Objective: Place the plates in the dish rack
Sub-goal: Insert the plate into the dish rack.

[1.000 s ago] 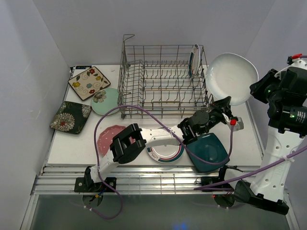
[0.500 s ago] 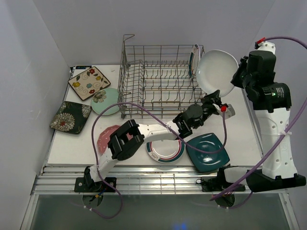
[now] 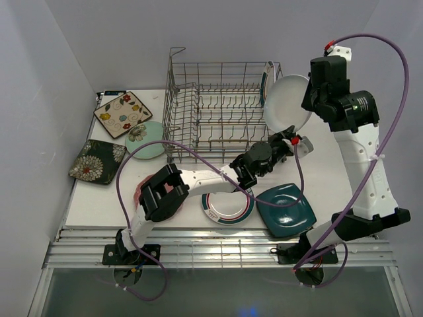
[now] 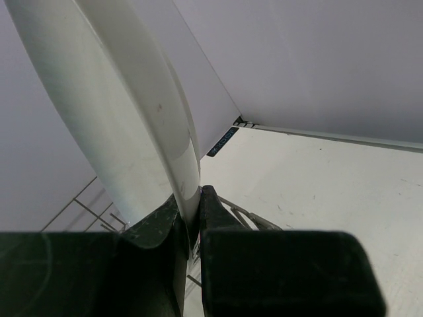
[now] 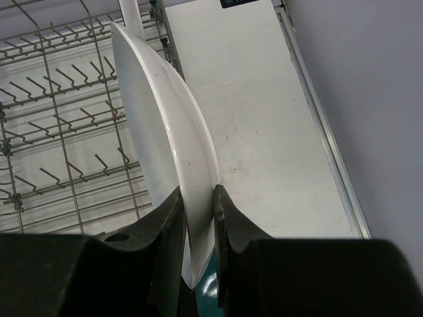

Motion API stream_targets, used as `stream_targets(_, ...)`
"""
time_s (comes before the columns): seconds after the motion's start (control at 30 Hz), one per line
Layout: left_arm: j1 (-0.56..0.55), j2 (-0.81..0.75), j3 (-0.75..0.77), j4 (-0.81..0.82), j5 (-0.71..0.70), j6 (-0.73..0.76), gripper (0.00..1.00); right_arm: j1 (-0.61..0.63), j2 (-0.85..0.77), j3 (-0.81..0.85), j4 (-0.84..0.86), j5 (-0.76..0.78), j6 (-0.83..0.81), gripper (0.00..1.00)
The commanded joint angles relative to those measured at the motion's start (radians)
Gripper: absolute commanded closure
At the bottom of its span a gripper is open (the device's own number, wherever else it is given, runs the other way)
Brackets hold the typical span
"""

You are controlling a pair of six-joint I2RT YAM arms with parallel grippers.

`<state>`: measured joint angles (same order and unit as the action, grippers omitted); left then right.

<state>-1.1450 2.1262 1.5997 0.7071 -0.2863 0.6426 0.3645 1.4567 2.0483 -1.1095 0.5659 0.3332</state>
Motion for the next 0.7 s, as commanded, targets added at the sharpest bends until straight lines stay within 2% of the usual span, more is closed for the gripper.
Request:
stream_targets(0.0, -0.005, -0.092, -0.001, 0.020, 0.084, -0.083, 1.00, 0.028, 0.013, 0.131, 0.114, -0.032, 0.086, 0.92)
stream_targets(0.47, -0.002, -0.032, 0.037, 0.008, 0.093, -0.113, 1.00, 0.028, 0.080, 0.162, 0.123, -0.008, 0.037, 0.92)
stream_targets(0.67, 0.019, -0.005, 0.080, -0.017, 0.136, -0.191, 1.00, 0.028, 0.106, 0.182, 0.129, 0.023, 0.023, 0.92)
